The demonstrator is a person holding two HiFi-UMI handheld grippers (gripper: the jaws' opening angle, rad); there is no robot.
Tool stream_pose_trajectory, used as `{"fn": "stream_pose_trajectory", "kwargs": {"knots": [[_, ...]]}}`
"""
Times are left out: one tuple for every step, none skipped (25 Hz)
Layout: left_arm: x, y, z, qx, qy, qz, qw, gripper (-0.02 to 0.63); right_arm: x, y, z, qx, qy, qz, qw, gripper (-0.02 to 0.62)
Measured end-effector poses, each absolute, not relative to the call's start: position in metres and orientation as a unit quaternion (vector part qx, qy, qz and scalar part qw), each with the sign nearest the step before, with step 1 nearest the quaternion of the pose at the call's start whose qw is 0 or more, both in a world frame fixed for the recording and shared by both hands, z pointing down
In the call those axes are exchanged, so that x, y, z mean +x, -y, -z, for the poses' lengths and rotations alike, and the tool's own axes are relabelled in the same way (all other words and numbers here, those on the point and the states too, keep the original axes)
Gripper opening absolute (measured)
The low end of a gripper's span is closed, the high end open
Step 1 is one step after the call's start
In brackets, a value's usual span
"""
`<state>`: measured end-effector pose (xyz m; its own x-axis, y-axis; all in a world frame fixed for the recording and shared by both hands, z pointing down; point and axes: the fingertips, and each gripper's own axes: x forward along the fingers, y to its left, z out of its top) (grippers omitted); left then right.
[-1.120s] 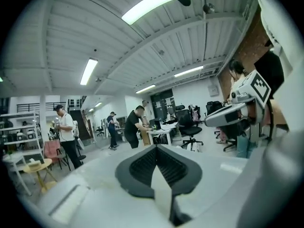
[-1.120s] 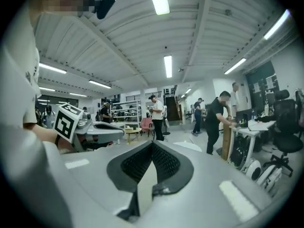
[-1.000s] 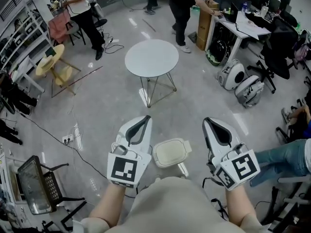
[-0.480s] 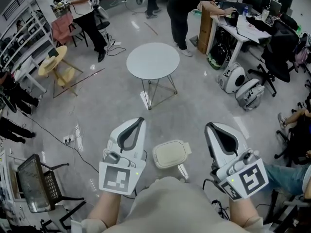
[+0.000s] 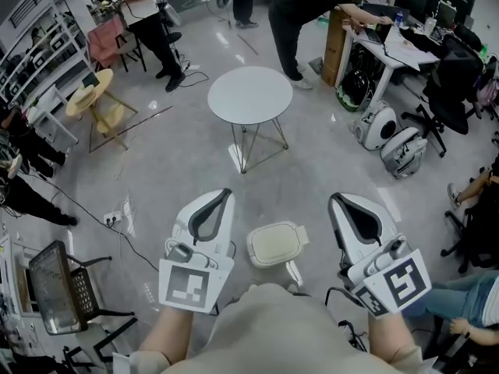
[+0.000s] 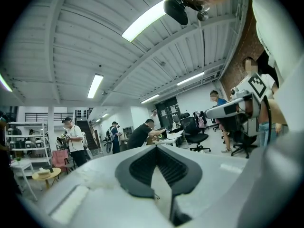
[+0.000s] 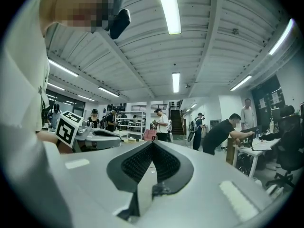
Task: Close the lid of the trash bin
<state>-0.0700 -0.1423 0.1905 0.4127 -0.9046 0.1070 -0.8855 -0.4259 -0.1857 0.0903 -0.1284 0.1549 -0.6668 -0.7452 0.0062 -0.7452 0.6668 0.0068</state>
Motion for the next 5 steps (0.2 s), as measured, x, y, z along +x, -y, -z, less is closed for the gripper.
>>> {"fn": "stream_pose_trajectory", "kwargs": {"knots": [[-0.0701, 0.1411, -0.1906, -0.839, -0.534, 0.095, 0.050, 0.003, 0.0897, 0.1268, -0.1545, 0.407, 0.913, 0.002, 0.005, 0.003], [-0.0704, 0.1398, -0.1907, -0.839, -0.534, 0.095, 0.050, 0.003, 0.0889, 0.1251, -0.1540, 0.406, 0.914, 0.003, 0.005, 0.003], [-0.0708, 0.1386, -0.1911, -0.839, -0.534, 0.096, 0.051, 0.003, 0.0879, 0.1232, -0.1534, 0.404, 0.915, 0.004, 0.005, 0.003], [-0.0714, 0.1373, -0.1915, -0.839, -0.533, 0.098, 0.052, 0.003, 0.0868, 0.1213, -0.1528, 0.403, 0.915, 0.005, 0.006, 0.003], [-0.0721, 0.1360, -0.1920, -0.839, -0.532, 0.099, 0.053, 0.003, 0.0857, 0.1194, -0.1523, 0.402, 0.916, 0.006, 0.006, 0.003]]}}
